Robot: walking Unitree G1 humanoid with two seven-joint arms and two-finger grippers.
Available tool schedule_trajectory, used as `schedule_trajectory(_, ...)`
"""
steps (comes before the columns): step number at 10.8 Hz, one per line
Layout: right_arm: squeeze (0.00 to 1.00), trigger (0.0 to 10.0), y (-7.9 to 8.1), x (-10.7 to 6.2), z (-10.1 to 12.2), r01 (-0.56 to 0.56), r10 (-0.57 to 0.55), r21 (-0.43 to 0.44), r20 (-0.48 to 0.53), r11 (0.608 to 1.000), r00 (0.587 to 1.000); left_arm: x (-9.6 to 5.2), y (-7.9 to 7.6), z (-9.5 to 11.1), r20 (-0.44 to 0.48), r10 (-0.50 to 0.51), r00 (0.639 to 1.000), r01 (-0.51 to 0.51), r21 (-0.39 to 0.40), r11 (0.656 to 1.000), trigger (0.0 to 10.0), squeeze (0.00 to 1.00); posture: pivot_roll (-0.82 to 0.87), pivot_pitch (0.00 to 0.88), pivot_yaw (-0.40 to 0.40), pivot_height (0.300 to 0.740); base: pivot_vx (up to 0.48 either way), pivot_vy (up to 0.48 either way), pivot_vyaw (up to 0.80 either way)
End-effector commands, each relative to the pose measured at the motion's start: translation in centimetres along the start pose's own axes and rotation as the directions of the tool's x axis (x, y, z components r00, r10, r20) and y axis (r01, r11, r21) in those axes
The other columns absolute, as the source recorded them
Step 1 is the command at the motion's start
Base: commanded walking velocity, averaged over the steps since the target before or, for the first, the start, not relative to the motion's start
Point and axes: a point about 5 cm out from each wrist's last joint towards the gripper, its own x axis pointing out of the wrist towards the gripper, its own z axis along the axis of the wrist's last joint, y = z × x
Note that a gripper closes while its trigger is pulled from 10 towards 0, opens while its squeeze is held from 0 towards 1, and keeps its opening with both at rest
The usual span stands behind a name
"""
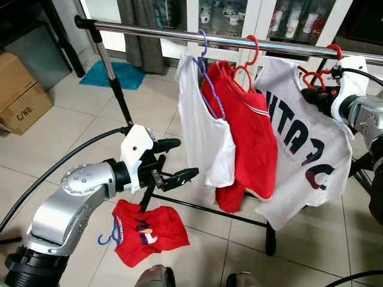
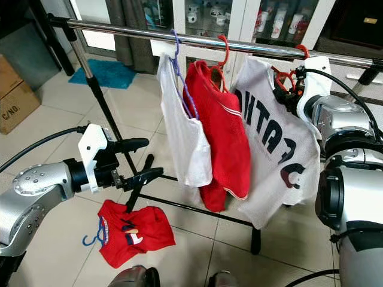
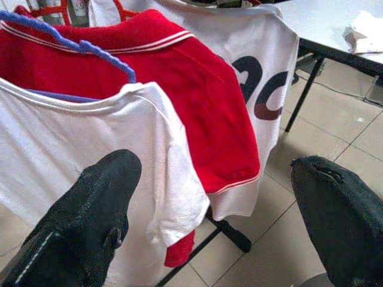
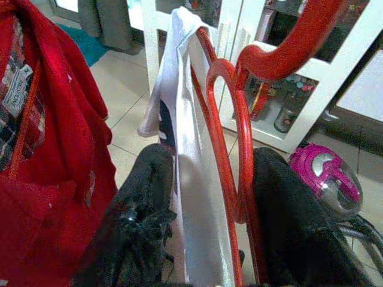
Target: Hang hanger
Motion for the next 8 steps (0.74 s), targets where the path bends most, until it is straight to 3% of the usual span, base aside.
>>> schedule_trajectory(1, 0.00, 0.0, -0.33, -0.19, 0.63, 0.013, -0.013, 0.004, 0.003, 1.000, 1.000, 0.13, -0.03, 0.07, -0.005, -0.009, 1.000, 0.009, 0.014, 1.000, 10.0, 0.85, 0.01, 0.077, 0.034, 0.740, 0.000, 0.000, 0.00)
schedule_trajectory(8, 0.00, 0.0, -0.68, -0.31, 0.24, 0.040, -0.040, 0.001, -0.016, 0.999, 0.999, 0.48, -0.58, 0.11, 0.000, -0.071, 0.997, 0.071, 0.005, 0.997, 10.0, 0.85, 0.00, 0.074, 0.033, 0.740, 0.000, 0.000, 0.00)
